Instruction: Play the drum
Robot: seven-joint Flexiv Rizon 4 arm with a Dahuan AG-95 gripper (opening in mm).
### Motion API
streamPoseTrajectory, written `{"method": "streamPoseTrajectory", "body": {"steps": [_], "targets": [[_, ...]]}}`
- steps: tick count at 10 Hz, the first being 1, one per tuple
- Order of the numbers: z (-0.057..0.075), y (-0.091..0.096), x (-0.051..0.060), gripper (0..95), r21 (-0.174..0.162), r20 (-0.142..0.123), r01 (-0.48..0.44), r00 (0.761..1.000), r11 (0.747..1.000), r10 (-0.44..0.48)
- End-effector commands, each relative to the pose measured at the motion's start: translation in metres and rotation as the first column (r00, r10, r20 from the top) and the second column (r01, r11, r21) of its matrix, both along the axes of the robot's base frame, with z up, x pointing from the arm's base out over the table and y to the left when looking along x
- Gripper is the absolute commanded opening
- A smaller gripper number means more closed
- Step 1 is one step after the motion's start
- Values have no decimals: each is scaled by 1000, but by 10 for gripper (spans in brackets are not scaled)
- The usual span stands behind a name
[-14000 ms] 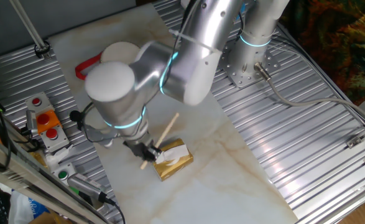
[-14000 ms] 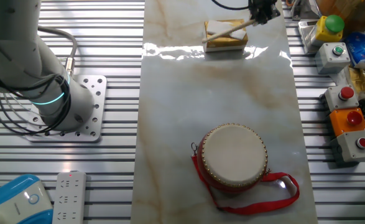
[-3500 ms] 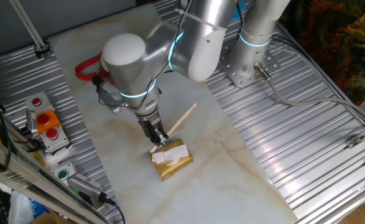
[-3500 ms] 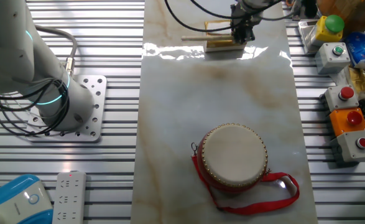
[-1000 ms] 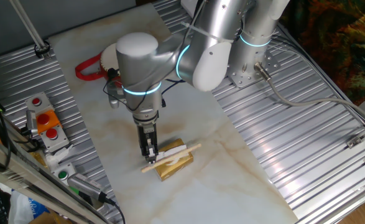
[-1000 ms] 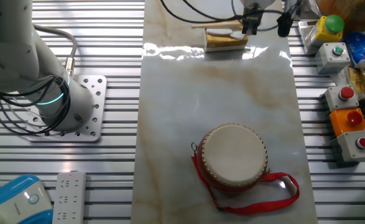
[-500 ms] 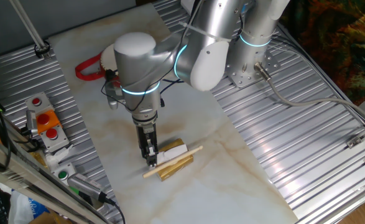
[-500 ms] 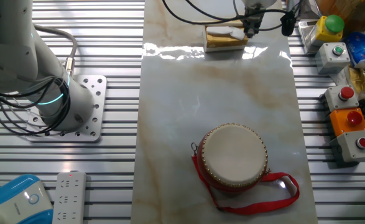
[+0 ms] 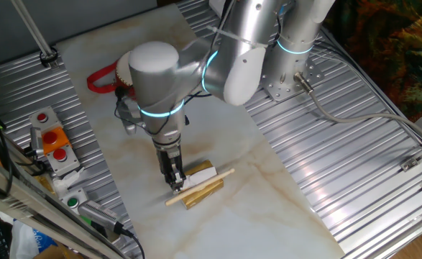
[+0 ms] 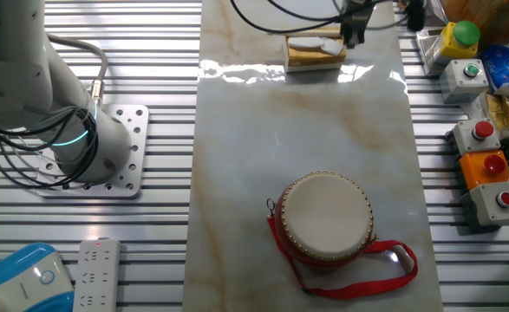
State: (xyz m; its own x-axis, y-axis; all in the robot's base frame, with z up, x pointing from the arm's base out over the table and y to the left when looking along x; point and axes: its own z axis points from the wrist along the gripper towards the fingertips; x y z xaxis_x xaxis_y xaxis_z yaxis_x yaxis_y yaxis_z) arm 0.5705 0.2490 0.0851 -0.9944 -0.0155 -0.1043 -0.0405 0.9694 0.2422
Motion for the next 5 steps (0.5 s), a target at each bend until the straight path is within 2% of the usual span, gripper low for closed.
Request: {"method": "streamPoseTrajectory", "body": {"steps": [1,3,5], "targets": [[14,-8,-2,190,-117,-13,-164,986,979,164],[27,-28,-1,190,-132,-20,-207,978,970,206],[39,-77,-1,190,-140,-25,-239,971,961,238]]}}
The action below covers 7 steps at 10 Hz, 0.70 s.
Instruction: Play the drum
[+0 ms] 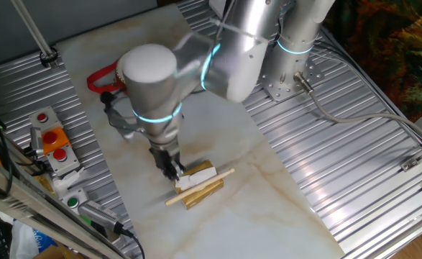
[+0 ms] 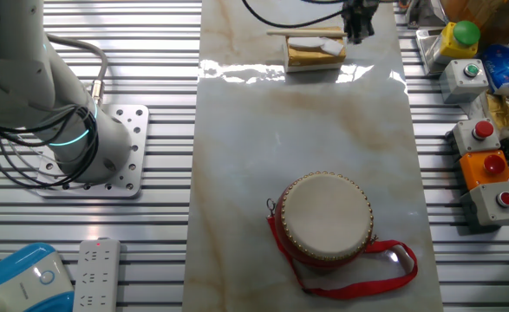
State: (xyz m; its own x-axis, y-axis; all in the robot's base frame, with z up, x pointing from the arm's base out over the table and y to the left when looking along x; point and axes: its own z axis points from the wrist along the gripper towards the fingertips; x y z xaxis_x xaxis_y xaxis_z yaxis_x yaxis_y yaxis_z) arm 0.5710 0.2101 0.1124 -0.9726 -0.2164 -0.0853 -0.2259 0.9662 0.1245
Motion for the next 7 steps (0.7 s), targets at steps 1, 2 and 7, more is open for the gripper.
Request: {"method": "streamPoseTrajectory", "body": {"steps": [1,2,7], "targets": [[18,-59,-2,190,-25,-8,-73,997,997,73],[25,-81,-4,190,-34,-17,-92,996,995,92],[56,-161,-31,190,-118,-56,-156,987,981,151]]}}
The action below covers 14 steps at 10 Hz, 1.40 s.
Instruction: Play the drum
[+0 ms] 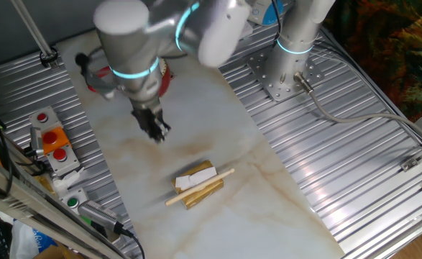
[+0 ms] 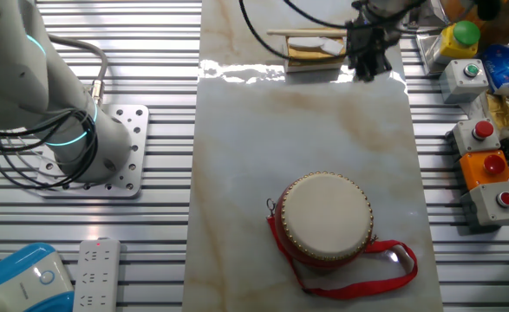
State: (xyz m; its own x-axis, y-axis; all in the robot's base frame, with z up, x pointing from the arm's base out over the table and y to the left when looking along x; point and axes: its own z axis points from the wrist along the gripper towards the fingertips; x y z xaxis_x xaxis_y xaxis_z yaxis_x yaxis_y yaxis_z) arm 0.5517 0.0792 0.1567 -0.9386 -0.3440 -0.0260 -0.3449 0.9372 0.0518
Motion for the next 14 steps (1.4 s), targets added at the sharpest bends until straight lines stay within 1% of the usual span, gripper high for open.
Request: {"method": "streamPoseTrajectory", "body": {"steps": [1,2,3,7,8,9,11,13,14], "targets": [[14,-35,-14,190,-35,-16,-27,1000,999,26],[14,-35,-14,0,-34,-22,-18,1000,999,17],[14,-35,-14,0,-35,-25,-14,1000,999,13],[14,-35,-14,0,-28,-23,12,1000,1000,-13],[14,-35,-14,0,-12,-19,49,999,999,-49],[15,-35,-14,0,-12,-23,101,995,995,-101],[15,-34,-14,0,-5,-30,215,976,977,-215],[16,-34,-14,0,-16,-34,251,967,968,-252],[17,-33,-15,0,-28,-31,247,968,969,-248]]}}
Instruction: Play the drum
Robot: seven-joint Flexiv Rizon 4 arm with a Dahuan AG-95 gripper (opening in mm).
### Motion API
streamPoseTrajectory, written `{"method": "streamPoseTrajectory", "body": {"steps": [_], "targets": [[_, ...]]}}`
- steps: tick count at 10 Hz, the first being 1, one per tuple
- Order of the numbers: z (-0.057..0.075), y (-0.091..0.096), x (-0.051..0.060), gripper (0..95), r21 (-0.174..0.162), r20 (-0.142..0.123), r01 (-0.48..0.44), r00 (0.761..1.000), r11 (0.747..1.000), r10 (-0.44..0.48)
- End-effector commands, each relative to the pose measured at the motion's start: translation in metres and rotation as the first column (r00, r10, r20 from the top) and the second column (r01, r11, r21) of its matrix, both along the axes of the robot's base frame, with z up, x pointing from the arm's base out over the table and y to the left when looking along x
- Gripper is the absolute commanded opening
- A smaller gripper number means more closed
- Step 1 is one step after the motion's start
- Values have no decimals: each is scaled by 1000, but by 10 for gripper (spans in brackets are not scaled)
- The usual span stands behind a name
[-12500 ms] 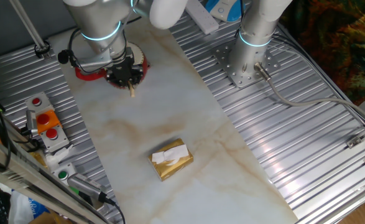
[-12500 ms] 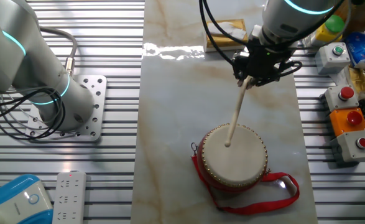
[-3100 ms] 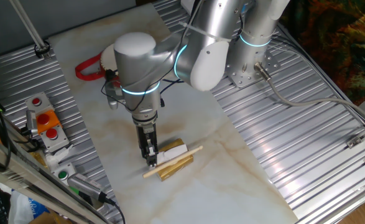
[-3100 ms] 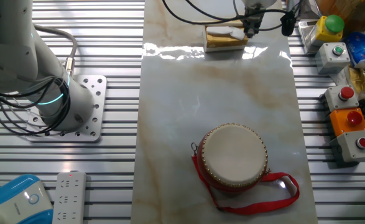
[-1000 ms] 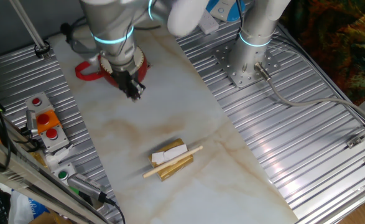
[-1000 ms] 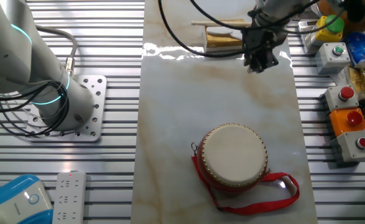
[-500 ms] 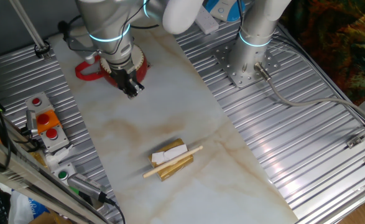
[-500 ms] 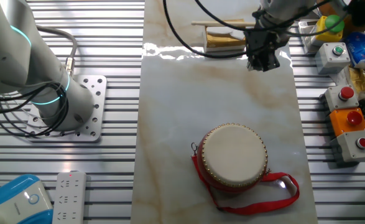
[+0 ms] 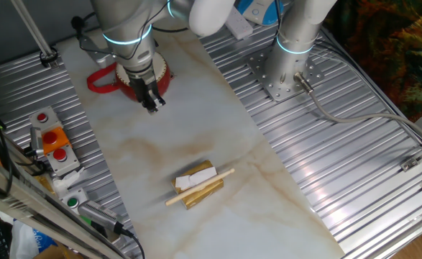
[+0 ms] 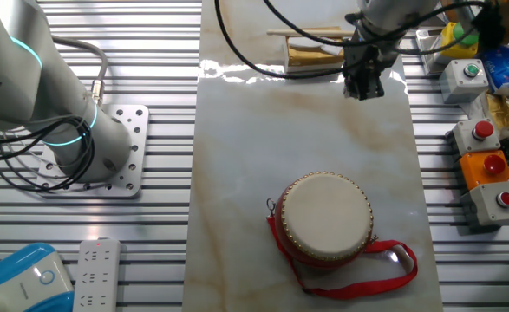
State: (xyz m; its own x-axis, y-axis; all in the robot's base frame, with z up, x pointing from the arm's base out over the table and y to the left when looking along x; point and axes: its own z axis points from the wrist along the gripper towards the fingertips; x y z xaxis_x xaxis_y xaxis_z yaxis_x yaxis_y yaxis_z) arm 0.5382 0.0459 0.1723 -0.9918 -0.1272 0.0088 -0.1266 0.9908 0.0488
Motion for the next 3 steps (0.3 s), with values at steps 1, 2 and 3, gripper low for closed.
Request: {"method": "streamPoseTrajectory", "body": {"steps": [1,2,3], "targets": [[3,0,-1,0,-13,-5,24,1000,1000,-24],[6,1,-2,0,-12,-13,14,1000,1000,-15],[7,1,-3,0,-15,-20,13,1000,1000,-13]]}}
